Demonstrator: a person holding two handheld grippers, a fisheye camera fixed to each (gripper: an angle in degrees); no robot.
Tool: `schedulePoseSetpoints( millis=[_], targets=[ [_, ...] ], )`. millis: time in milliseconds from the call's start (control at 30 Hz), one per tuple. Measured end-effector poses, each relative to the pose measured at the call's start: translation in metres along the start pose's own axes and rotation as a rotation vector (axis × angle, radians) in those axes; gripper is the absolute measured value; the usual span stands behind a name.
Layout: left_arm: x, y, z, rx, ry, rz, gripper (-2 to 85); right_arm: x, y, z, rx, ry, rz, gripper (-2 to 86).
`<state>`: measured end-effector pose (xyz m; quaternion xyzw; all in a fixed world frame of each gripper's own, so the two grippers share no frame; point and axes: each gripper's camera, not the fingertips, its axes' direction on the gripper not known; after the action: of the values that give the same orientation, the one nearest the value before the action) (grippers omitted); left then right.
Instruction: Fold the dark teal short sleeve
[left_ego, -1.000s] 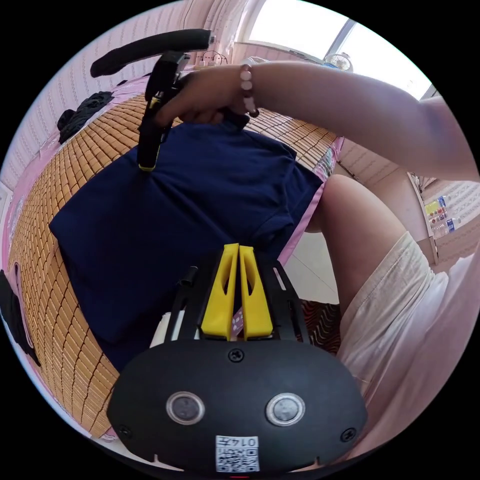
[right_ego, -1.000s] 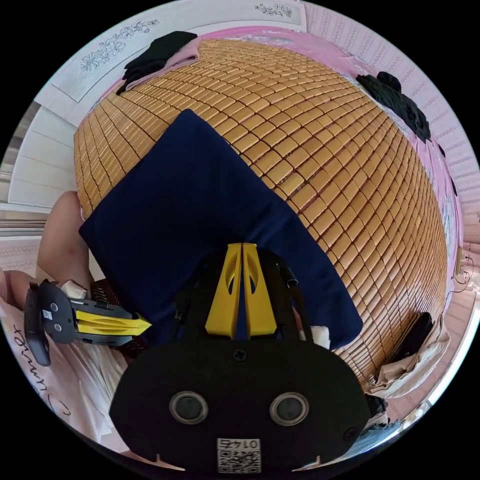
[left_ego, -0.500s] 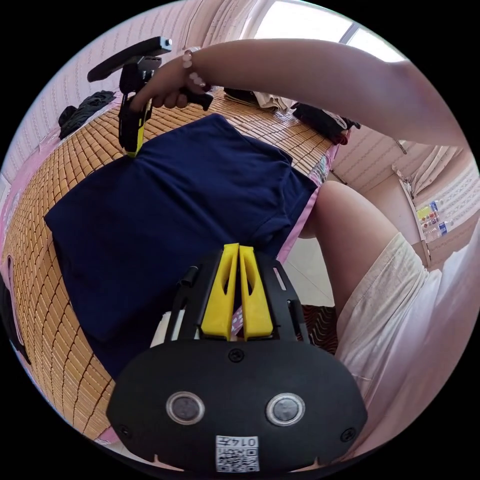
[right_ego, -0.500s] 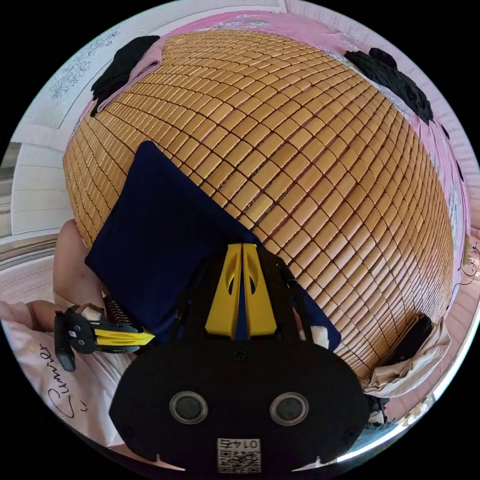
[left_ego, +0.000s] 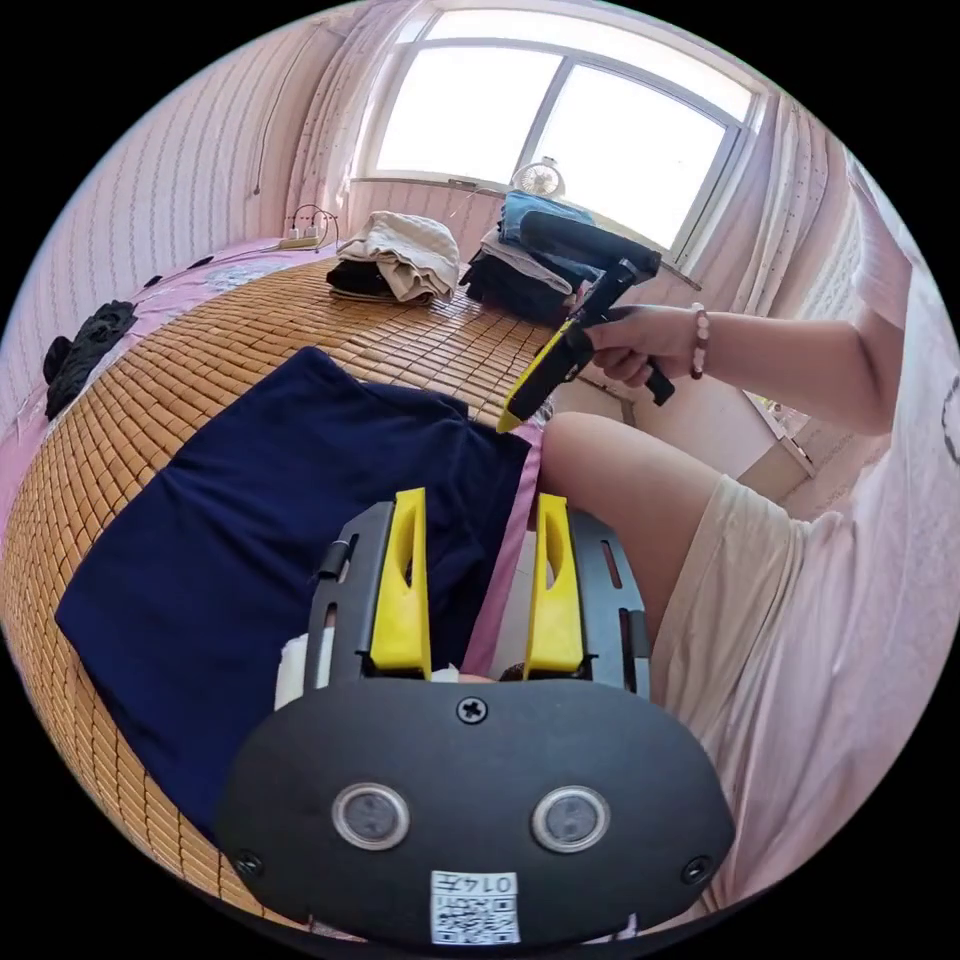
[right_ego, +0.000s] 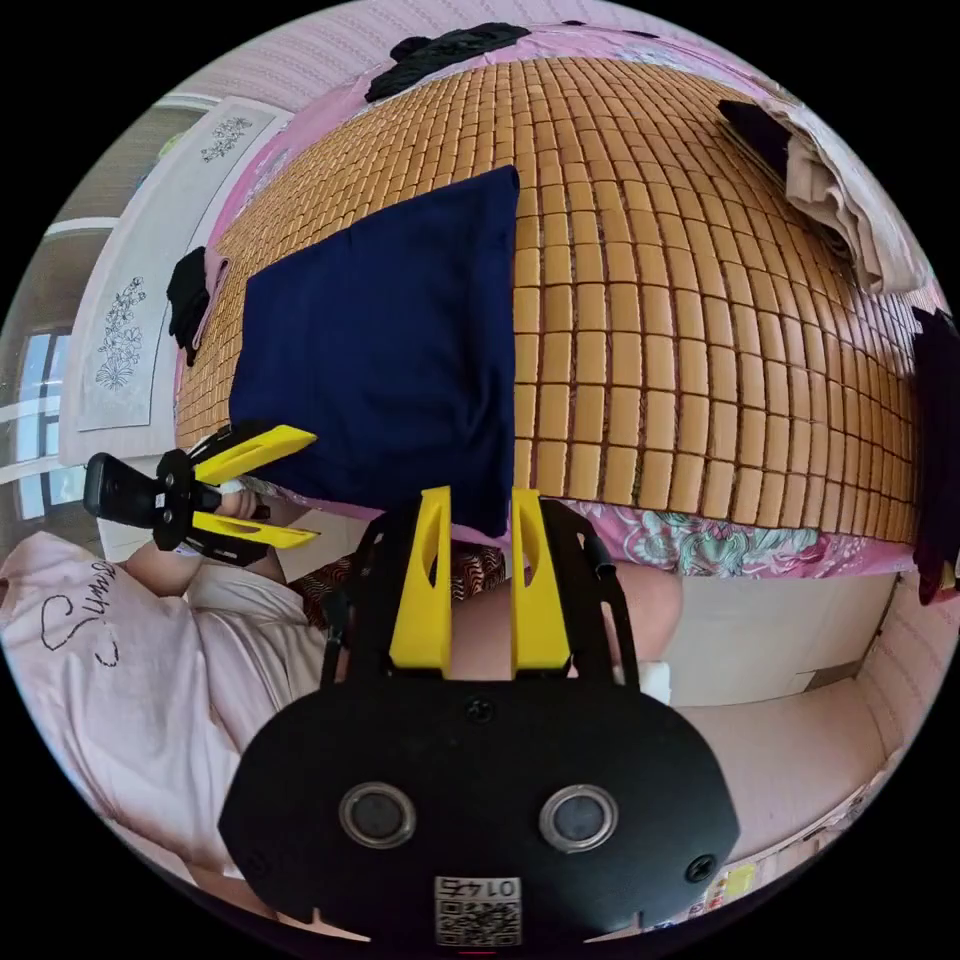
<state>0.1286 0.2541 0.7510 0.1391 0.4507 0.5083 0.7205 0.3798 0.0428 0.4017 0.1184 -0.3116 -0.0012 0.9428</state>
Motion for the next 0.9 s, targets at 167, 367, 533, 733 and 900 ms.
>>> schedulePoseSetpoints(
  millis=[167, 367, 533, 733, 900],
  targets=[
    [0.006, -0.031, 0.032, -0.055, -0.029, 0.096, 16.7, 0.027, 0.019, -0.014, 0.055, 0.009, 0.01, 4.6],
    [0.006, -0.057, 0.066, -0.128, 0.021, 0.141, 19.5, 0.065, 0.042, -0.059, 0.17, -0.181, -0.008, 0.8],
    [0.006, -0.068, 0.08, -0.155, -0.071, 0.168, 18.3, 0.096, 0.064, -0.098, 0.386, -0.475, -0.048, 0.7],
    [-0.011, -0.07, 0.072, -0.158, -0.056, 0.062, 3.7, 0.123, 0.085, -0.118, 0.521, -0.685, -0.073, 1.9],
    [-0.002, -0.058, 0.049, -0.136, -0.041, 0.074, 1.3, 0.182, 0.096, -0.107, 0.53, -0.685, 0.235, 11.2]
  ],
)
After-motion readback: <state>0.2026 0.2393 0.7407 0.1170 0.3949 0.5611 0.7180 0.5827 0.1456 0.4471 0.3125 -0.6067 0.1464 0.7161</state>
